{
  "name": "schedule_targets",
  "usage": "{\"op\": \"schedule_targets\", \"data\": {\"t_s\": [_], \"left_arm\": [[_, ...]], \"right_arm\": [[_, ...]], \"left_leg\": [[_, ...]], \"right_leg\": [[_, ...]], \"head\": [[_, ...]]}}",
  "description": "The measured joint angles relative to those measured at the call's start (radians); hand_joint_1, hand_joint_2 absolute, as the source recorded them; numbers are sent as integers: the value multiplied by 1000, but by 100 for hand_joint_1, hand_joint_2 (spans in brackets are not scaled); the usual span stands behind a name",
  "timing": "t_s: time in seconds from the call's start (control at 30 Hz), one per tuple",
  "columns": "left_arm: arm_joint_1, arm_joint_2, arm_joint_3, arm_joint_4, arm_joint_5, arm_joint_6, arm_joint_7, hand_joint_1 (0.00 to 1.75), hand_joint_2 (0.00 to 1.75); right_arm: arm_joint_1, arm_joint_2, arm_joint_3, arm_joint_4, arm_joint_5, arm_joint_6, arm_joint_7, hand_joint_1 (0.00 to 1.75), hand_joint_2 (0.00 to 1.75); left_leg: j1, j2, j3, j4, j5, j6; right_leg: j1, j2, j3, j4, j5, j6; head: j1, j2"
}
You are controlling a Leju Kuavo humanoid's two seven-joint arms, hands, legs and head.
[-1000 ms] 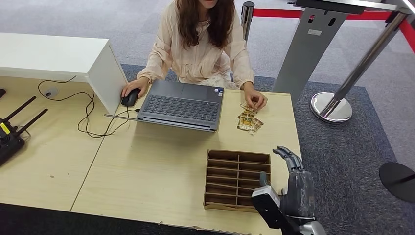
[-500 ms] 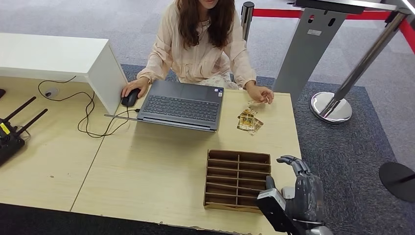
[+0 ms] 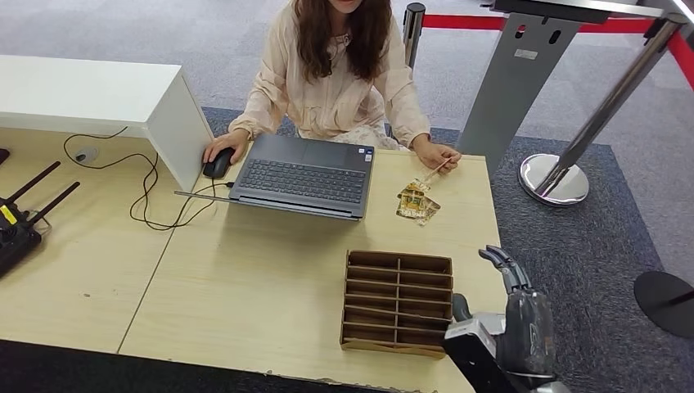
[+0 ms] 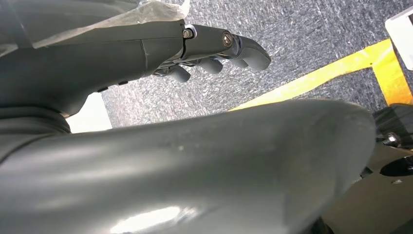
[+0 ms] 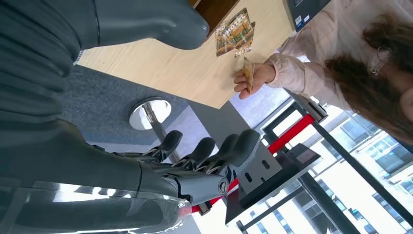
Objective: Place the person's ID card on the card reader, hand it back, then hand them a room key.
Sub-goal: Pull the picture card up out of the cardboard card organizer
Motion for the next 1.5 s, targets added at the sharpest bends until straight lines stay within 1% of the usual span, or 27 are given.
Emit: {"op": "schedule_targets", "data": {"t_s": [0.23, 0.47, 0.57, 0.67, 0.8, 1.1, 1.33, 1.5], "left_arm": [[0, 0, 1, 0, 0, 1, 0, 0, 0], [0, 0, 1, 0, 0, 2, 0, 0, 0], [-1, 0, 1, 0, 0, 2, -1, 0, 0], [-1, 0, 1, 0, -2, 2, -3, 0, 0], [-1, 0, 1, 0, -4, 1, -4, 0, 0], [-1, 1, 1, 0, -9, -3, -4, 0, 0], [-1, 4, 1, 0, -15, -9, 0, 0, 0], [-1, 7, 1, 0, -16, -10, 4, 0, 0]], "right_arm": [[-19, -13, 36, -10, -9, 0, -9, 72, 175], [-42, -20, 78, -11, -13, 0, -9, 66, 175], [-61, -22, 105, -10, -23, 0, -10, 67, 175], [-85, -22, 143, -3, -5, 2, -6, 67, 175], [-117, -22, 196, 8, 37, 14, 17, 66, 175], [-167, -36, 294, 27, 155, 55, 116, 66, 175], [-189, -49, 355, 40, 221, 97, 153, 69, 175], [-198, -55, 384, 49, 254, 119, 165, 71, 175]], "left_leg": [[0, 0, 0, 0, 0, 0], [0, 0, 0, 0, 0, 0], [0, 0, 0, 0, 0, 0], [0, 0, 0, 0, 0, 0], [0, 0, 0, 0, 0, 0], [0, 0, 0, 0, 0, 0], [0, 0, 0, 0, 0, 0], [0, 0, 0, 0, 0, 0]], "right_leg": [[0, 0, 0, 0, 0, 0], [0, 0, 0, 0, 0, 0], [0, 0, 0, 0, 0, 0], [0, 0, 0, 0, 0, 0], [0, 0, 0, 0, 0, 0], [0, 0, 0, 0, 0, 0], [0, 0, 0, 0, 0, 0], [0, 0, 0, 0, 0, 0]], "head": [[0, 0], [0, 0], [0, 0], [0, 0], [0, 0], [0, 0], [0, 0], [0, 0]]}}
